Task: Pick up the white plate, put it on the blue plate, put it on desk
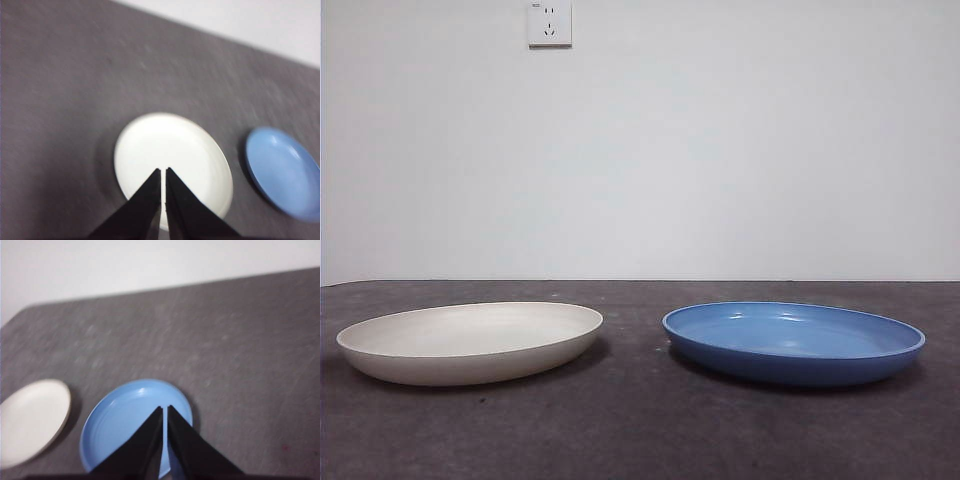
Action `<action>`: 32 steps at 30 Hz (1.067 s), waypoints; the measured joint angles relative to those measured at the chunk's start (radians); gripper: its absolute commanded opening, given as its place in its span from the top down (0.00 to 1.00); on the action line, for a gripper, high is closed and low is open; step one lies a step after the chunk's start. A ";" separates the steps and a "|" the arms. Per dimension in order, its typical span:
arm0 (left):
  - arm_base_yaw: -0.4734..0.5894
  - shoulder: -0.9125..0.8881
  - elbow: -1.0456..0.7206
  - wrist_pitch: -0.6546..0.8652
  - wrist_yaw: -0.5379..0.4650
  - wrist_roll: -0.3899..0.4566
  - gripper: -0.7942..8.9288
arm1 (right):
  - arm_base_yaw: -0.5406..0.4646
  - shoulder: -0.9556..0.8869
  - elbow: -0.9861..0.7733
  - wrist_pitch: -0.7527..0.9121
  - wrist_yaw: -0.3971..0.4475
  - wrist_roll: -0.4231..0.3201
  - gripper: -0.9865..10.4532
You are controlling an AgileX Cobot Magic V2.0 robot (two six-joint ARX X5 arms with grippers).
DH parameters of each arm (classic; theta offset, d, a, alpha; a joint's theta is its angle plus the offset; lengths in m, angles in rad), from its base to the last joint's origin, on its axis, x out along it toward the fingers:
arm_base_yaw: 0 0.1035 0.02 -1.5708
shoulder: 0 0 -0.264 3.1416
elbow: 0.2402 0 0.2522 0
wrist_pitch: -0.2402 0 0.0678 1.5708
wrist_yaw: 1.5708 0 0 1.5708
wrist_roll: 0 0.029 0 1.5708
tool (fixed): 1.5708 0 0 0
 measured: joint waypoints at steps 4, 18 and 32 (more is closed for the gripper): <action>-0.037 0.093 0.084 -0.094 0.065 0.068 0.90 | 0.001 0.110 0.100 -0.113 -0.061 -0.064 0.91; -0.183 0.184 0.185 -0.303 0.083 0.204 0.90 | 0.106 0.243 0.149 -0.338 -0.117 -0.175 0.91; -0.186 0.184 0.185 -0.303 0.083 0.212 0.45 | 0.112 0.243 0.149 -0.340 -0.119 -0.180 0.54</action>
